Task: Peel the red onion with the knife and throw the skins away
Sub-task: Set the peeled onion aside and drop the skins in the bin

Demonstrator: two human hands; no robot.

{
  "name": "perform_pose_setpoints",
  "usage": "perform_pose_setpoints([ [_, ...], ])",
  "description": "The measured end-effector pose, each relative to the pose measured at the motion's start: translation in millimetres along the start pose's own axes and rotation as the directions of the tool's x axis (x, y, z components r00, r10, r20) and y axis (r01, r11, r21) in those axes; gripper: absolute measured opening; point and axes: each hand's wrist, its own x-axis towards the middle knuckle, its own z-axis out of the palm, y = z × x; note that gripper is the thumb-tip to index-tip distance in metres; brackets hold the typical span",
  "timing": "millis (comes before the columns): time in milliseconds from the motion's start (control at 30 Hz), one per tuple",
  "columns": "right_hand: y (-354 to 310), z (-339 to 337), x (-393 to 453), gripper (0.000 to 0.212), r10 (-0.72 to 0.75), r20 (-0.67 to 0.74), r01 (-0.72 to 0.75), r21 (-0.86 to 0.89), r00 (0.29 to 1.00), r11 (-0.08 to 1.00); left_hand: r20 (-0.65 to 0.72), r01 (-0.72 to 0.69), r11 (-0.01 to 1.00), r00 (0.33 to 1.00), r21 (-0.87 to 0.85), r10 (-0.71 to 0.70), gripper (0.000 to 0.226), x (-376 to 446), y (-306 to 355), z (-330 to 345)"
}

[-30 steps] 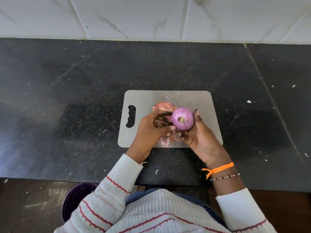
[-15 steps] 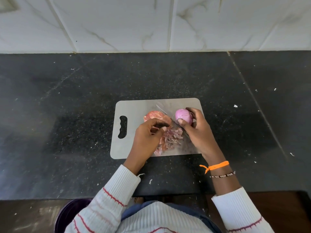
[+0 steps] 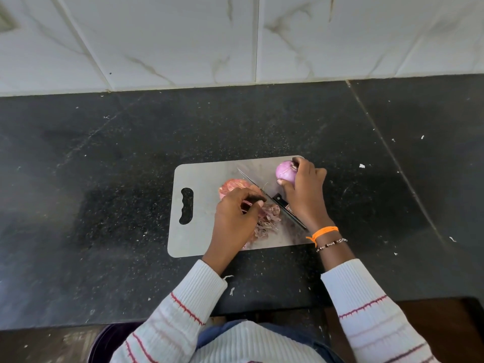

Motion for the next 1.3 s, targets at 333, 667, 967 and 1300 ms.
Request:
perform_pose_setpoints([
  [333,4.5,7.5,1.3,0.055,0.059,0.002,-0.059,0.071,0.998,0.996,0.028,0.041,0.999,0.999,-0.018,-0.041,0.014,0.3,-0.1,3.7],
  [667,-0.8,-13.7,-52.2,0.034,-0.071,0.074,0.082,-0.159,0.995,0.984,-0.171,-0.075,0.990,0.981,0.120,0.095,0.033,-3.6,-7.0,-8.2],
  [967,-1.0,-0.3,-60.8,0.037,-0.043,0.204,0.063,-0.091,0.978,0.994,0.201,-0.033,0.935,0.979,0.353,-0.042,0.108,-5.4,-25.3,-14.0],
  [1300,-11.8,-4.2,-53.6,0.033,-0.036,0.186,0.053,-0.084,0.982,0.995,0.176,-0.076,0.899,0.984,0.431,-0.001,0.104,-6.0,-32.7,-24.2],
])
